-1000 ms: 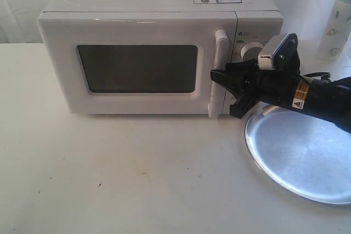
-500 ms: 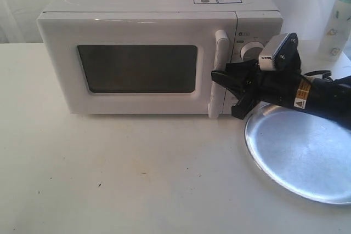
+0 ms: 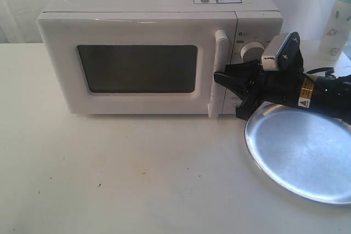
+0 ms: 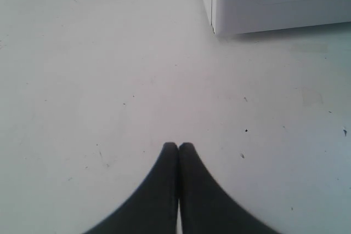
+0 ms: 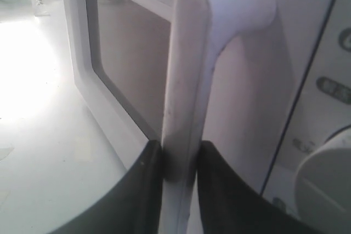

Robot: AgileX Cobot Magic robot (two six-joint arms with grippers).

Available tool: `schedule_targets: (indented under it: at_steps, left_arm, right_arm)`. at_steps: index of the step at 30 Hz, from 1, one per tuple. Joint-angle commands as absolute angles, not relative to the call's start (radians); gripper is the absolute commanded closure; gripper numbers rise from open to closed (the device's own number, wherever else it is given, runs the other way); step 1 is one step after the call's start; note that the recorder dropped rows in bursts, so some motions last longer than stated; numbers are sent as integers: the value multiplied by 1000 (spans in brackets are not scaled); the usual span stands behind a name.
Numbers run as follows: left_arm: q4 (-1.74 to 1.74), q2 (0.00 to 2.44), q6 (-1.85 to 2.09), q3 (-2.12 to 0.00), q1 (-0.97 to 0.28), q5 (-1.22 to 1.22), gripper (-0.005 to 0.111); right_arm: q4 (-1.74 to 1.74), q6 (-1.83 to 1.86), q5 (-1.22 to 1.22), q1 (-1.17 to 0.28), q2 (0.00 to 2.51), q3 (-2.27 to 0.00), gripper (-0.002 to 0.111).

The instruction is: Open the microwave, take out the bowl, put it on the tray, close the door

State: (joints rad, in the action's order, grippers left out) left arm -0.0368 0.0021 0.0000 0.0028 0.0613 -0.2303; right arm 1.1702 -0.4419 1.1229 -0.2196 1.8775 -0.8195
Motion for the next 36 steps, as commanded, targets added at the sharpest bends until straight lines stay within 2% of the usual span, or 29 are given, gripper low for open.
schedule_targets:
  at_steps: [1, 13, 30, 32, 36]
  left_arm:
    - [-45, 0, 0, 0, 57, -233, 107]
    - [-45, 0, 0, 0, 57, -233, 107]
    - [-45, 0, 0, 0, 57, -233, 107]
    - [-45, 0, 0, 0, 57, -233, 107]
    - [-45, 0, 0, 0, 57, -233, 107]
  right_arm:
    - [1545, -424, 1221, -249, 1875, -806, 108]
    - [1589, -488, 1221, -249, 1871, -806, 108]
    - [1618, -723, 1221, -249, 1612, -794, 108]
    - [1597, -759, 1024, -249, 1582, -794, 108]
    - [1542, -729, 915, -249, 1523, -790, 108]
